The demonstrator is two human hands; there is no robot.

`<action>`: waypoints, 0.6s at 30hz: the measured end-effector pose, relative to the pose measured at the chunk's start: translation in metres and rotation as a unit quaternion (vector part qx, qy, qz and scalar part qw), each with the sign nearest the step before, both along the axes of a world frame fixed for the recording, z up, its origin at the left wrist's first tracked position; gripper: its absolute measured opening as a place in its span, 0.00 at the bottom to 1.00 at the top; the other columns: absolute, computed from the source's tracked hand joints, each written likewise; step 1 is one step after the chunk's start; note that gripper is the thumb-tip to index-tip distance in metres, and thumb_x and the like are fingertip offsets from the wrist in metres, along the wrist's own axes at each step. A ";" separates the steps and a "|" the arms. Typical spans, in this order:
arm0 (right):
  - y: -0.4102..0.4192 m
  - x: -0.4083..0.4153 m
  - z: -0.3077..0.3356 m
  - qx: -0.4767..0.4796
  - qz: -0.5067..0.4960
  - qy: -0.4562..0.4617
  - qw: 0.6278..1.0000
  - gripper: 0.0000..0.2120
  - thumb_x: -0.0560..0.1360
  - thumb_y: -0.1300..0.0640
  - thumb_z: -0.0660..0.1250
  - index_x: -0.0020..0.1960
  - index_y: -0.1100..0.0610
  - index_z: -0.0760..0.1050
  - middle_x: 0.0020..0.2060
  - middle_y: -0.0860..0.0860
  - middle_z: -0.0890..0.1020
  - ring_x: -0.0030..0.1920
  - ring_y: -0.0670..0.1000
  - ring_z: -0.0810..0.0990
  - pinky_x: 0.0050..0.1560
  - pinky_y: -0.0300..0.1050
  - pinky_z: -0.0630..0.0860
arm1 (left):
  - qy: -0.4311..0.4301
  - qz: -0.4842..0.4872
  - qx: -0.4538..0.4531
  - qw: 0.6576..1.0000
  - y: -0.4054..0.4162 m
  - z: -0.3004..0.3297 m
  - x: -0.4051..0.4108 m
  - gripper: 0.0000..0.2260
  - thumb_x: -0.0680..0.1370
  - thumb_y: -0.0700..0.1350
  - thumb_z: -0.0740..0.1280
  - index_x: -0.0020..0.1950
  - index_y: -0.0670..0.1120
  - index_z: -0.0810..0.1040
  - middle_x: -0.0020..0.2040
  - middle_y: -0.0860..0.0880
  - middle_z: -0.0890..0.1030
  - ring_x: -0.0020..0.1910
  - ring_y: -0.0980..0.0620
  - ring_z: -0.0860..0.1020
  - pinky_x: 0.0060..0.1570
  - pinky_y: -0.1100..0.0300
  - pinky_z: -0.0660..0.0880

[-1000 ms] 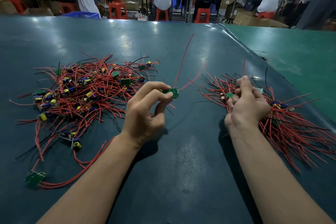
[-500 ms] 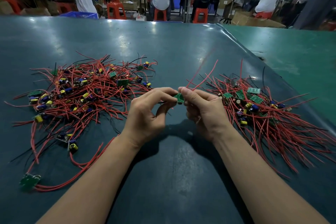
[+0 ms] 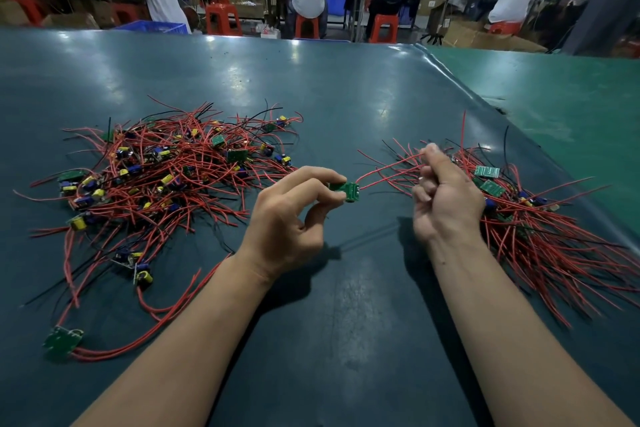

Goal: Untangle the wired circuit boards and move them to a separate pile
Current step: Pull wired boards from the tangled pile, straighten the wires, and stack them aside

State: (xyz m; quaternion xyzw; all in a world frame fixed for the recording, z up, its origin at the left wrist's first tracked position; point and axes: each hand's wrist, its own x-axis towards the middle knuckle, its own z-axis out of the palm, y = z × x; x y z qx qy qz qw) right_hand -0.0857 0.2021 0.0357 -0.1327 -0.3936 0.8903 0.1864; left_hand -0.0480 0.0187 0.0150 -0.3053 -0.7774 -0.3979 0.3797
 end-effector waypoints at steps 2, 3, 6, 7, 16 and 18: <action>0.004 -0.001 0.001 -0.032 -0.012 0.001 0.999 0.08 0.78 0.60 0.68 0.40 0.59 0.77 0.25 0.48 0.75 0.20 0.42 0.64 0.20 0.33 0.59 | 0.020 0.019 0.018 0.999 -0.002 -0.001 -0.002 0.05 0.72 0.27 0.71 0.40 0.35 0.82 0.50 0.43 0.83 0.48 0.47 0.82 0.50 0.54 0.78; 0.005 -0.001 0.000 -0.041 0.002 -0.003 0.999 0.09 0.80 0.55 0.66 0.43 0.58 0.77 0.25 0.48 0.75 0.20 0.42 0.65 0.20 0.34 0.60 | 0.032 0.036 0.033 0.998 -0.004 -0.001 -0.003 0.05 0.72 0.27 0.70 0.41 0.35 0.82 0.51 0.42 0.83 0.49 0.47 0.82 0.51 0.52 0.78; -0.003 0.003 -0.001 0.045 0.142 -0.030 0.988 0.20 0.76 0.38 0.63 0.47 0.56 0.77 0.27 0.48 0.76 0.20 0.44 0.67 0.21 0.33 0.61 | 0.059 0.081 0.064 0.993 -0.009 -0.001 -0.006 0.05 0.75 0.29 0.69 0.46 0.36 0.83 0.55 0.43 0.83 0.53 0.46 0.82 0.53 0.48 0.78; -0.010 0.007 -0.002 0.111 0.212 -0.027 0.971 0.23 0.71 0.35 0.64 0.46 0.56 0.78 0.27 0.48 0.76 0.20 0.44 0.67 0.21 0.33 0.61 | 0.064 0.080 0.053 0.993 -0.011 0.000 -0.007 0.05 0.75 0.30 0.69 0.47 0.37 0.83 0.56 0.44 0.82 0.54 0.46 0.81 0.53 0.48 0.77; -0.035 0.027 -0.009 0.283 0.301 0.092 0.906 0.13 0.72 0.46 0.67 0.35 0.54 0.80 0.28 0.55 0.78 0.21 0.50 0.70 0.20 0.37 0.65 | 0.047 0.048 -0.063 0.996 -0.011 0.000 -0.009 0.09 0.75 0.32 0.70 0.52 0.41 0.85 0.61 0.44 0.80 0.52 0.44 0.79 0.51 0.45 0.75; -0.036 0.028 -0.008 0.269 0.277 0.109 0.916 0.11 0.73 0.48 0.67 0.37 0.55 0.79 0.28 0.53 0.78 0.21 0.50 0.70 0.20 0.37 0.64 | 0.053 0.081 -0.075 0.993 -0.009 0.000 -0.009 0.10 0.76 0.34 0.70 0.54 0.43 0.84 0.62 0.42 0.79 0.54 0.44 0.77 0.53 0.44 0.74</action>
